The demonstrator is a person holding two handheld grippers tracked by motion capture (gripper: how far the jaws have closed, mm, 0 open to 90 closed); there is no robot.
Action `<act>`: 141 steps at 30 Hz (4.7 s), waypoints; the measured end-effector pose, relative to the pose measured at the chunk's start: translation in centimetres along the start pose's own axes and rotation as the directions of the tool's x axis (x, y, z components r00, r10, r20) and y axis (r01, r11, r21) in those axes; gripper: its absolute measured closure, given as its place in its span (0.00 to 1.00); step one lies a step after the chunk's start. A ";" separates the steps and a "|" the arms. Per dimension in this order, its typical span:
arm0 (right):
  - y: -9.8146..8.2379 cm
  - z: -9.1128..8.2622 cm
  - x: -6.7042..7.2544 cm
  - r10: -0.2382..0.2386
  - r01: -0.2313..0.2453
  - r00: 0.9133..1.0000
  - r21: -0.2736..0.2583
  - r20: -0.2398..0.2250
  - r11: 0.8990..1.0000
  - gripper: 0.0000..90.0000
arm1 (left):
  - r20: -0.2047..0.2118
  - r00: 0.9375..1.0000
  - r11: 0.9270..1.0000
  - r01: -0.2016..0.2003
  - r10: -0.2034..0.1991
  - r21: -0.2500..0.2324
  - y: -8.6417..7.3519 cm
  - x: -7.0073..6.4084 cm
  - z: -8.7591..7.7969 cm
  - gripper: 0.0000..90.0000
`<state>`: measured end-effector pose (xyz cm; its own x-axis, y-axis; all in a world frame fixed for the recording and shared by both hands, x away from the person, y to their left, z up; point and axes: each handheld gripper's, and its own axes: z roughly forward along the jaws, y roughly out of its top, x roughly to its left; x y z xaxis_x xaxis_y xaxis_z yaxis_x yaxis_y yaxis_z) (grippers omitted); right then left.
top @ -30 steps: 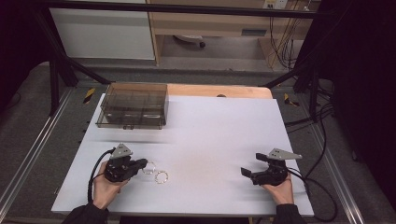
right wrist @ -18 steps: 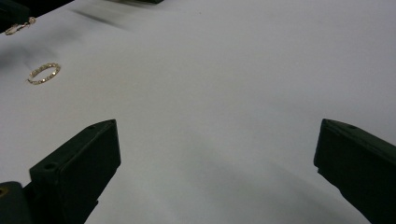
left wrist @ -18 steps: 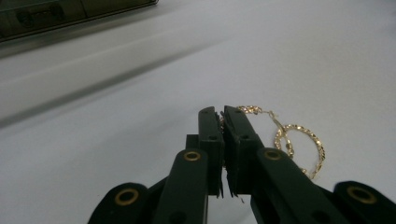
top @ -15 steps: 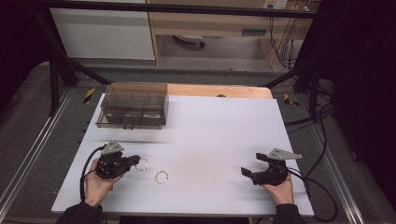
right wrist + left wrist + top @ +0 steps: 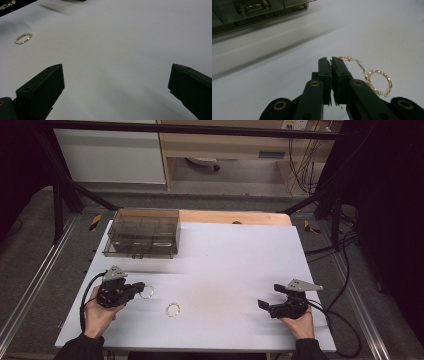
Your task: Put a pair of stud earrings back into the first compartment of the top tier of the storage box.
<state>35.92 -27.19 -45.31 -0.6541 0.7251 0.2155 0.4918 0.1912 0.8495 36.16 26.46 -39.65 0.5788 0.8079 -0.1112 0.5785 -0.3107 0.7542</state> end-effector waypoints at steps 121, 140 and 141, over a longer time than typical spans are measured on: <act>0.0 -0.1 0.0 -0.004 0.004 1.000 0.004 0.002 1.000 0.01 | -0.213 0.967 0.989 0.130 -0.142 -0.069 7.2 12.4 -0.9 0.69; 0.0 0.0 0.0 -0.003 0.003 1.000 0.003 0.002 1.000 0.01 | -0.128 0.991 0.994 0.018 -0.032 -0.108 4.3 6.8 -2.4 0.25; 0.0 0.0 0.0 -0.003 0.003 1.000 0.003 0.002 1.000 0.01 | -0.128 0.991 0.994 0.018 -0.032 -0.108 4.3 6.8 -2.4 0.24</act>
<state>35.87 -27.20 -45.31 -0.6542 0.7261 0.2118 0.4915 0.1953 0.8487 41.21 31.81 -35.67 0.4813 0.8750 -0.0516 0.5235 -0.2397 0.8176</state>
